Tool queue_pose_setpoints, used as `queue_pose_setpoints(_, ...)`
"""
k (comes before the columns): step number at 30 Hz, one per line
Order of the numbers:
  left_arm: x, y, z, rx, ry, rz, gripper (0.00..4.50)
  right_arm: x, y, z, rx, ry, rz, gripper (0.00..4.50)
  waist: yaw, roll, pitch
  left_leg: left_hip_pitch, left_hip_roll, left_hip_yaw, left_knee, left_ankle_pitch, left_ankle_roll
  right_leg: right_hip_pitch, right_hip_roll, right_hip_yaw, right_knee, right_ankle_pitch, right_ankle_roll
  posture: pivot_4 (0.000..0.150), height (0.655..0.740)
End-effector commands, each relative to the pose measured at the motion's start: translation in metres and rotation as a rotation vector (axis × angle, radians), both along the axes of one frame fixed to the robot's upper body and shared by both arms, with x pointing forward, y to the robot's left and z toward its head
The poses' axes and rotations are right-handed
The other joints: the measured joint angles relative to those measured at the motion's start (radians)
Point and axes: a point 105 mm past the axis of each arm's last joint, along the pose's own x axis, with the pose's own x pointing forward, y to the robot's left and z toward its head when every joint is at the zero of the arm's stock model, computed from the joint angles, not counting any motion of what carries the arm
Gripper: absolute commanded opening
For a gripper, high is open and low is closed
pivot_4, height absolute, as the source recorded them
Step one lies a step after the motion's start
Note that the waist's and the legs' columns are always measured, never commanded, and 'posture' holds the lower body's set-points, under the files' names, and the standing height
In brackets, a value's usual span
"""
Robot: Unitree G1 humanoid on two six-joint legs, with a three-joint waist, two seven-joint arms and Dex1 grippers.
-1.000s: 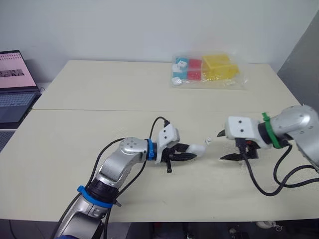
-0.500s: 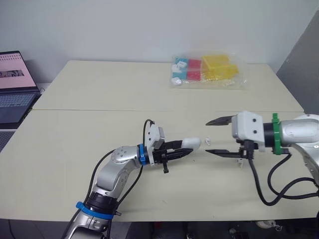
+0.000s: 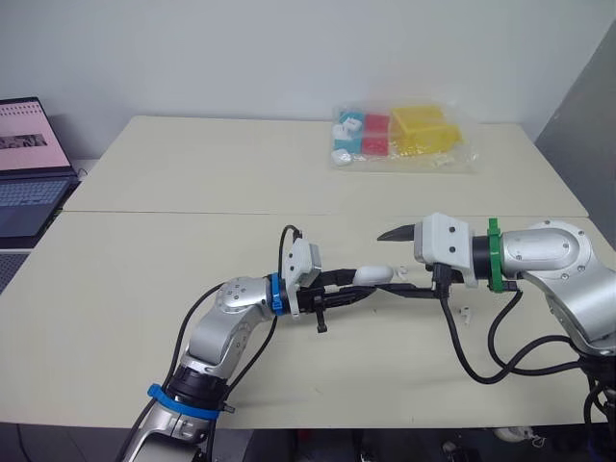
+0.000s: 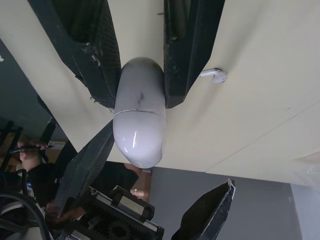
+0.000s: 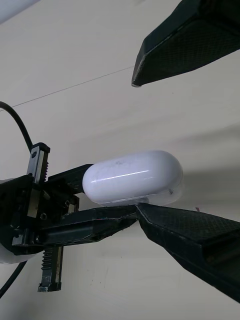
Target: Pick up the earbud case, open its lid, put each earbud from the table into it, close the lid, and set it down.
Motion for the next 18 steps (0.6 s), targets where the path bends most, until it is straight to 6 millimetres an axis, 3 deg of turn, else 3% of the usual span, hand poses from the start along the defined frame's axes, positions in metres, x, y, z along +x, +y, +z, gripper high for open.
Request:
queue_pose_setpoints(1,-0.011,-0.006,0.001,0.017,-0.059,-0.058,0.79,0.006,-0.004,0.021,0.024,-0.064,-0.032,3.85,0.0,0.0,0.0,0.0,0.0,0.0,0.0,0.0,0.0,0.0,0.0,0.0,0.0,0.0,0.0,0.15,0.7364)
queue_pose_setpoints(11,-0.014,-0.004,-0.007,0.055,-0.089,-0.076,0.79,0.004,-0.007,0.024,0.032,-0.029,-0.037,3.85,0.0,0.0,0.0,0.0,0.0,0.0,0.0,0.0,0.0,0.0,0.0,0.0,0.0,0.0,0.0,0.15,0.7364)
queue_pose_setpoints(15,-0.009,-0.002,-0.007,0.051,-0.083,-0.048,0.79,-0.007,-0.013,0.026,0.034,0.026,-0.012,3.85,0.0,0.0,0.0,0.0,0.0,0.0,0.0,0.0,0.0,0.0,0.0,0.0,0.0,0.0,0.0,0.15,0.7364)
queue_pose_setpoints(18,-0.001,0.003,-0.004,0.02,-0.085,0.022,0.79,-0.013,-0.034,0.038,0.097,0.111,-0.103,3.85,0.001,0.0,0.0,-0.001,0.0,0.0,0.0,0.0,0.0,0.0,0.0,0.0,-0.001,0.0,0.0,0.15,0.7364)
